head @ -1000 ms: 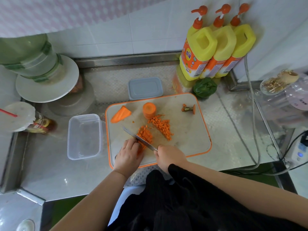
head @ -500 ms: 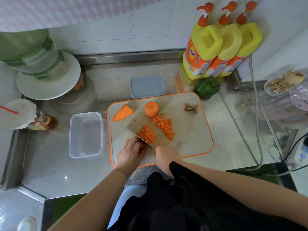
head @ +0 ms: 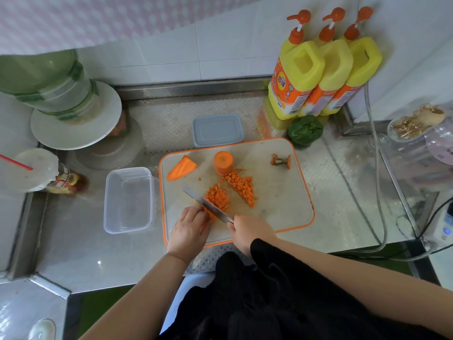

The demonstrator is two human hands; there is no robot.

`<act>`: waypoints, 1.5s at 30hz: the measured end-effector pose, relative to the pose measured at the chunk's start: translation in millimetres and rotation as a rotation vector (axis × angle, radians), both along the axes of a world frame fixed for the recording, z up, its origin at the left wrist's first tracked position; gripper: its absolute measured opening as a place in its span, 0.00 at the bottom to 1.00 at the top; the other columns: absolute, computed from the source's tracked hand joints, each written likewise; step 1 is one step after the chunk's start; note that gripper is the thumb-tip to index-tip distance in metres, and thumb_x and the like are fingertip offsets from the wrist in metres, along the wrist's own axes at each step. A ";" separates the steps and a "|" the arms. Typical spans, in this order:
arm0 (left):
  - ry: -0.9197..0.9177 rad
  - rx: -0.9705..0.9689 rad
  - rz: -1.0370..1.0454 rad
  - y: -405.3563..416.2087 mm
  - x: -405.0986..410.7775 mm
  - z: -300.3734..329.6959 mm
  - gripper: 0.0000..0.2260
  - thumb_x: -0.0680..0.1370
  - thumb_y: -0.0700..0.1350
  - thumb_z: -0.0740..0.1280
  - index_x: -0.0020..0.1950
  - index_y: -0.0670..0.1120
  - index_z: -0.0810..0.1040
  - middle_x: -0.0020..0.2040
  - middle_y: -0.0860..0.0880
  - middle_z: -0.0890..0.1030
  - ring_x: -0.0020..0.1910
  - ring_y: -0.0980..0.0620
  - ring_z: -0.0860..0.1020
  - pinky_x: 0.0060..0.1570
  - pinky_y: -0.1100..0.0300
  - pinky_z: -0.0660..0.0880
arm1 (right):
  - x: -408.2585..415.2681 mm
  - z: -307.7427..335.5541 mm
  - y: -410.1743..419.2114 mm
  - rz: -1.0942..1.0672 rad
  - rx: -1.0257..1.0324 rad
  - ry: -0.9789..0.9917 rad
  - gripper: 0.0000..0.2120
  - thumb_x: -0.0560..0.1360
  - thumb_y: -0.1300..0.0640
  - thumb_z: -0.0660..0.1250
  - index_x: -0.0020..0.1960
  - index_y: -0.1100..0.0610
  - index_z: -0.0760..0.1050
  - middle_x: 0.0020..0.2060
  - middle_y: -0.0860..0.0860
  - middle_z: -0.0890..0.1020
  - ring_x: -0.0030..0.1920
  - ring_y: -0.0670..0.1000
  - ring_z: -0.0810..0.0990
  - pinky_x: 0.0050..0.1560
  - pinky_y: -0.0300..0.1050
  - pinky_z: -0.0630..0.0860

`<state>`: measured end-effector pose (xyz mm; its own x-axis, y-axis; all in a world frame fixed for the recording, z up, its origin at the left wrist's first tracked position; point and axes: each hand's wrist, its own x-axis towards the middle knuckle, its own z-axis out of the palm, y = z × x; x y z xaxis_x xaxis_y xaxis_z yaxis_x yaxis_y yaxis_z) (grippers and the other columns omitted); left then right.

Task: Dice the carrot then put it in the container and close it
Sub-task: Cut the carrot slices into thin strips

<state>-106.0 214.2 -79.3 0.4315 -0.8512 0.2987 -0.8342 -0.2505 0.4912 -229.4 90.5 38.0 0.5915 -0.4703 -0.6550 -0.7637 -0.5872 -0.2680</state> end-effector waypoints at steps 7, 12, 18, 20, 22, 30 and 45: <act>0.038 0.002 0.003 -0.7 1.4 -6.4 0.12 0.78 0.49 0.64 0.46 0.41 0.82 0.47 0.48 0.80 0.49 0.50 0.76 0.43 0.54 0.80 | 5.9 -4.0 5.2 0.059 -0.024 0.076 0.09 0.80 0.61 0.58 0.56 0.59 0.75 0.45 0.54 0.80 0.47 0.56 0.80 0.42 0.46 0.73; 0.060 -0.010 0.018 -0.2 1.2 -9.0 0.12 0.78 0.49 0.64 0.46 0.42 0.82 0.48 0.49 0.80 0.48 0.50 0.76 0.41 0.52 0.80 | 9.6 -10.9 7.6 0.034 0.024 0.094 0.09 0.78 0.65 0.59 0.55 0.60 0.75 0.46 0.55 0.79 0.49 0.58 0.80 0.44 0.47 0.73; 0.074 -0.008 0.023 0.8 0.8 -7.2 0.12 0.79 0.49 0.64 0.46 0.42 0.83 0.48 0.48 0.80 0.49 0.50 0.76 0.42 0.53 0.80 | 9.0 -22.3 7.9 -0.012 0.050 0.029 0.07 0.79 0.61 0.58 0.53 0.59 0.74 0.42 0.54 0.77 0.47 0.57 0.79 0.46 0.48 0.75; 0.072 0.005 0.006 1.9 1.0 -7.7 0.12 0.79 0.49 0.64 0.46 0.43 0.83 0.49 0.48 0.80 0.49 0.50 0.77 0.44 0.52 0.80 | 11.3 -24.1 2.9 -0.059 0.072 0.007 0.07 0.80 0.60 0.57 0.52 0.59 0.74 0.43 0.55 0.78 0.46 0.57 0.79 0.43 0.47 0.73; 0.066 0.021 -0.004 2.6 2.9 -6.9 0.11 0.79 0.48 0.64 0.47 0.44 0.83 0.49 0.49 0.80 0.49 0.49 0.77 0.44 0.52 0.79 | 13.1 -26.2 -2.3 -0.101 0.098 -0.009 0.10 0.81 0.56 0.57 0.53 0.60 0.74 0.46 0.56 0.80 0.48 0.58 0.79 0.43 0.46 0.70; 0.019 0.034 0.020 9.6 3.5 5.6 0.11 0.78 0.49 0.63 0.47 0.43 0.81 0.48 0.47 0.78 0.48 0.48 0.74 0.43 0.55 0.76 | 5.2 -8.3 -2.8 -0.020 0.041 -0.040 0.14 0.83 0.50 0.53 0.51 0.58 0.72 0.35 0.50 0.73 0.40 0.55 0.75 0.40 0.47 0.71; 0.114 0.035 0.068 6.9 -0.9 -3.0 0.13 0.78 0.50 0.63 0.46 0.44 0.83 0.47 0.51 0.81 0.44 0.52 0.77 0.40 0.59 0.77 | 14.8 -15.3 14.3 0.050 0.031 0.075 0.08 0.78 0.63 0.60 0.54 0.60 0.75 0.47 0.56 0.81 0.48 0.57 0.80 0.44 0.47 0.74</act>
